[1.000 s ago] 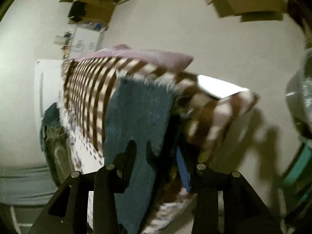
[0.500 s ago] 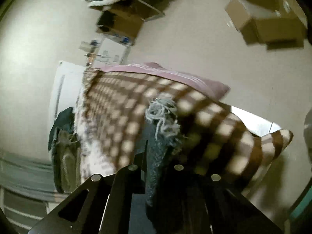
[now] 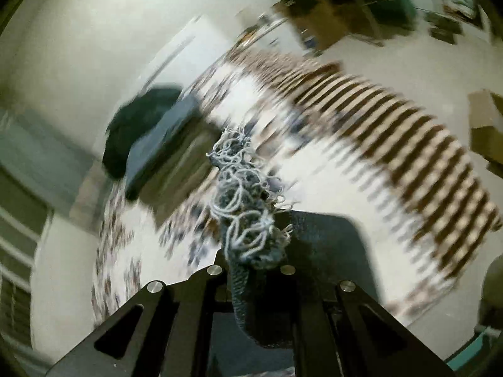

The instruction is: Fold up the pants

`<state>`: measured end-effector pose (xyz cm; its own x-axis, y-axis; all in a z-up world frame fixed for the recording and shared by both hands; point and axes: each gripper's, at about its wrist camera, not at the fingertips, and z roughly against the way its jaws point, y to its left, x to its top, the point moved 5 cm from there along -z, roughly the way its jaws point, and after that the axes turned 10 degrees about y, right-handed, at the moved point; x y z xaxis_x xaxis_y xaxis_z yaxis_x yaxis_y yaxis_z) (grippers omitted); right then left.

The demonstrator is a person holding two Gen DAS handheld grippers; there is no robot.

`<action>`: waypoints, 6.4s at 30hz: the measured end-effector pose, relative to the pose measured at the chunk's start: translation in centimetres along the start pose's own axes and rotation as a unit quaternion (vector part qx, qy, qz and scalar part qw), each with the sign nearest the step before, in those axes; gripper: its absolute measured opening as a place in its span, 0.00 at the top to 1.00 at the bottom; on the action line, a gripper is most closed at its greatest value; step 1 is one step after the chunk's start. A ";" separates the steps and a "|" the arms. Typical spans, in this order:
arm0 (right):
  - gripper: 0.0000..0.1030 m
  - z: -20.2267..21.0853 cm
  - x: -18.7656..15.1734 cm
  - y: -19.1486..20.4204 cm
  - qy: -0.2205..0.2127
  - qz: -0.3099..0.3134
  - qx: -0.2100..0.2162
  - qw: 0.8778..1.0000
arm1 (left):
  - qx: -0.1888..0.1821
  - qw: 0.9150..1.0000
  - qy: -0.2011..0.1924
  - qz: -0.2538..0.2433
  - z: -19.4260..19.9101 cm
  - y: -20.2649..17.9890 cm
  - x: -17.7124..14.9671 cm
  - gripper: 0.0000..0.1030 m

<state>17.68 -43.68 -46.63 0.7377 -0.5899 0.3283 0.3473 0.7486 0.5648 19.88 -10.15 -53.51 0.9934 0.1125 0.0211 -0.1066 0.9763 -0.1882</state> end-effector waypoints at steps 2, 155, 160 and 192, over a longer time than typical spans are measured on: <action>0.93 -3.8 -3.2 3.0 0.037 0.024 0.002 0.999 | 0.003 1.000 -0.006 0.014 0.6 3.1 -0.4 0.00; 0.86 0.1 -7.2 -15.4 0.198 -0.212 -0.026 0.957 | 0.017 0.996 0.010 -0.086 -5.3 -4.4 0.2 0.12; 0.86 2.6 -7.4 -13.3 0.204 -0.168 -0.057 0.963 | 0.013 0.996 0.013 -0.092 -5.2 -4.6 0.0 0.12; 0.53 -3.6 -11.0 -17.3 0.189 -0.190 0.023 0.963 | -0.047 0.997 0.045 -0.037 -7.5 -3.2 -1.2 0.12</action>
<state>5.65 -49.02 -62.74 0.7237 -0.6593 -0.2038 0.6141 0.4806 0.6261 19.32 -14.78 -60.28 0.9986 0.0203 -0.0487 -0.0331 0.9594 -0.2802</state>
